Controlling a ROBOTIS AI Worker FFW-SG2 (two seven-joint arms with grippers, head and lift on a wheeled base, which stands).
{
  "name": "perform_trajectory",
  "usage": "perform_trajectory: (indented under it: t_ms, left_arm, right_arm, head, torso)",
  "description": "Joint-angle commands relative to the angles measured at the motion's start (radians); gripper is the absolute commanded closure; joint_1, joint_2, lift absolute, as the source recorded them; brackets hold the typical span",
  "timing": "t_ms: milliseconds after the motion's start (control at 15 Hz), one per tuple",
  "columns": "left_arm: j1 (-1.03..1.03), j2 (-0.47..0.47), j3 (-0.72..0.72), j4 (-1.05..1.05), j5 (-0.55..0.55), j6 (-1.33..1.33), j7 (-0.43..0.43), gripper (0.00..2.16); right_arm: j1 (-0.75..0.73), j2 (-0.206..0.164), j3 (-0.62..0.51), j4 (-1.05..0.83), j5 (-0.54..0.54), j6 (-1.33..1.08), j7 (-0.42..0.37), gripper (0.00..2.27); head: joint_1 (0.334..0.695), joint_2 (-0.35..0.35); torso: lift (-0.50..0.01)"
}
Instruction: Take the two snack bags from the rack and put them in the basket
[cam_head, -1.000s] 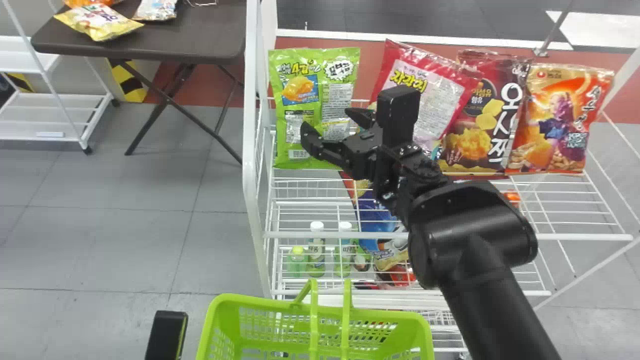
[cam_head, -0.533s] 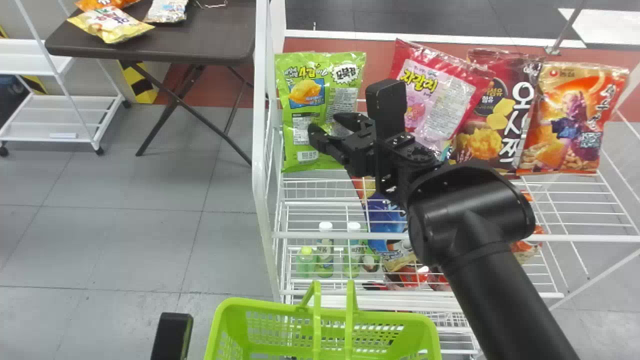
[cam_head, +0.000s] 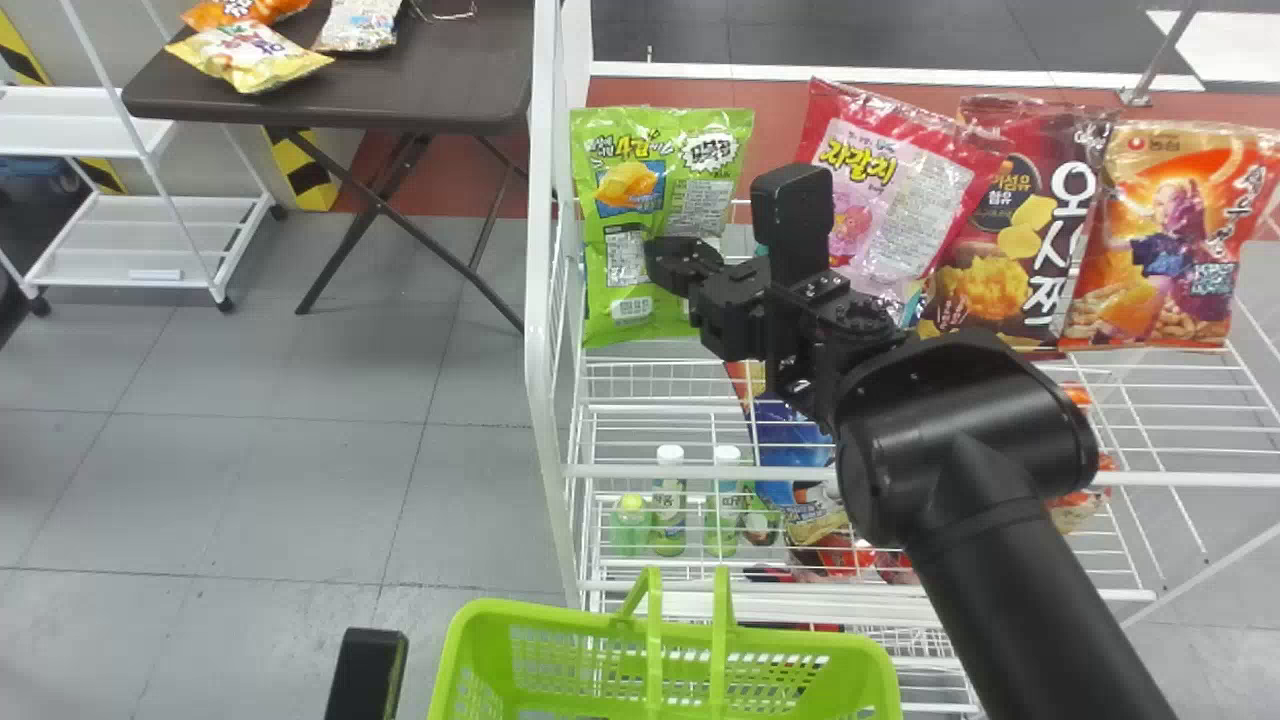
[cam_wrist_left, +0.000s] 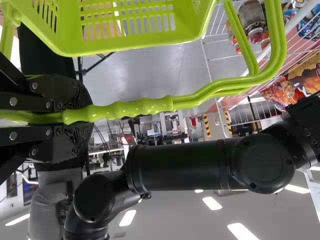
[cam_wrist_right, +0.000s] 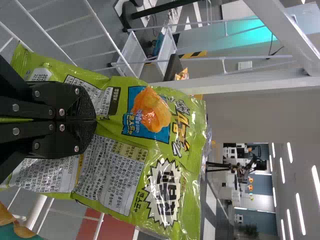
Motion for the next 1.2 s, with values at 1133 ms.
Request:
perform_trajectory:
  t_ms: [1133]
  left_arm:
    - [0.06, -0.01, -0.04, -0.047, 0.0, 0.001, -0.007, 1.36]
  right_arm:
    - [0.821, -0.285, -0.306, -1.026, -0.269, 0.264, -0.107, 2.25]
  head:
    - [0.695, -0.194]
  torso:
    - [-0.008]
